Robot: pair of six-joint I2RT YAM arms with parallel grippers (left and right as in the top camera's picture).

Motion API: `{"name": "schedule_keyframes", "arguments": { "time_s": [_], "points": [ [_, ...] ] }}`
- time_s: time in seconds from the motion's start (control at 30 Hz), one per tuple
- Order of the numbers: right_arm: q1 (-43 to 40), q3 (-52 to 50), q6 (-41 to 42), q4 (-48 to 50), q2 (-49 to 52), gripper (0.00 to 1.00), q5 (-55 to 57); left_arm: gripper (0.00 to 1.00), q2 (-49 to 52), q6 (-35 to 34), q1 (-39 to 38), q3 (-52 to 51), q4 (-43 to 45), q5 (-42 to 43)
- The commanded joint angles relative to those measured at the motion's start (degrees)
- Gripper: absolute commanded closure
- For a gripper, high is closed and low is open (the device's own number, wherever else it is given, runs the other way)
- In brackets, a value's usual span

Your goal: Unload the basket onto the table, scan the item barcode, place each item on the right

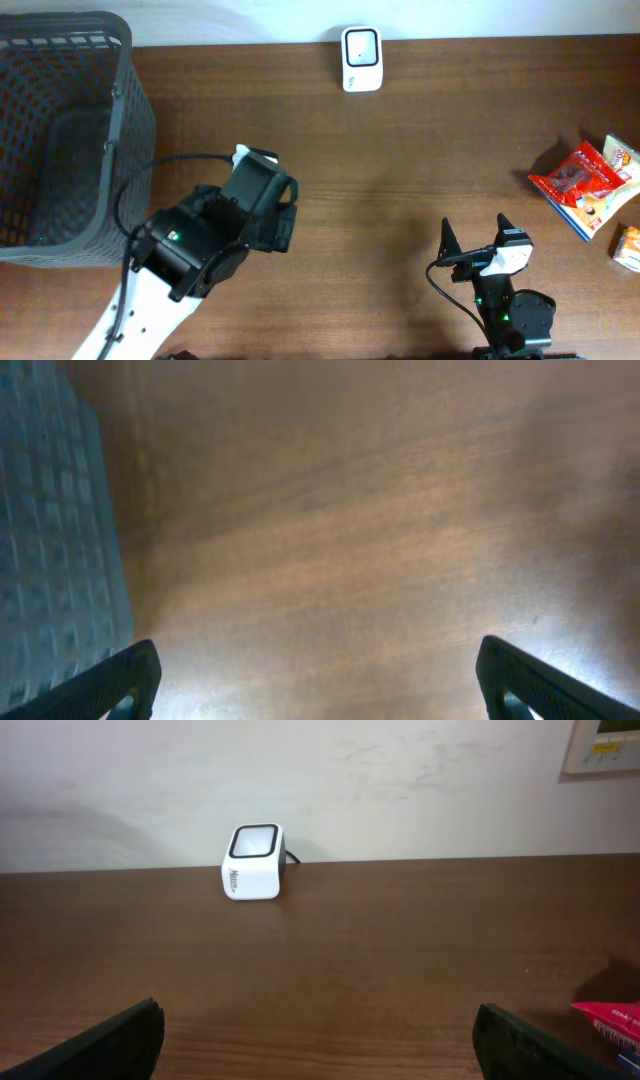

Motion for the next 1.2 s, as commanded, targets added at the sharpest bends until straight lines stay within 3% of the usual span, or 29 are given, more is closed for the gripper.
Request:
{"name": "schedule_keyframes", "arguments": {
  "time_s": [0.0, 0.13, 0.37, 0.53, 0.83, 1.17],
  "points": [
    [-0.5, -0.5, 0.2, -0.2, -0.5, 0.02, 0.7, 0.01, -4.6, 11.7, 4.8, -5.1, 6.5, 8.2],
    [-0.5, -0.5, 0.2, -0.2, -0.4, 0.02, 0.7, 0.01, -11.0, 19.4, 10.9, -16.3, 19.4, 18.3],
    [-0.5, -0.5, 0.2, -0.2, -0.4, 0.02, 0.7, 0.01, -28.0, 20.6, 20.8, -35.0, 34.2, 22.8],
    [-0.5, -0.5, 0.2, -0.2, -0.4, 0.02, 0.7, 0.01, -42.9, 21.0, 24.2, -42.1, 35.5, 25.1],
    [-0.5, -0.5, 0.2, -0.2, -0.4, 0.02, 0.7, 0.01, -54.5, 21.7, 27.9, -53.2, 35.8, 26.7],
    [-0.5, -0.5, 0.2, -0.2, -0.4, 0.01, 0.7, 0.01, -64.3, 21.7, 34.5, -62.8, 42.1, 29.2]
  ]
}}
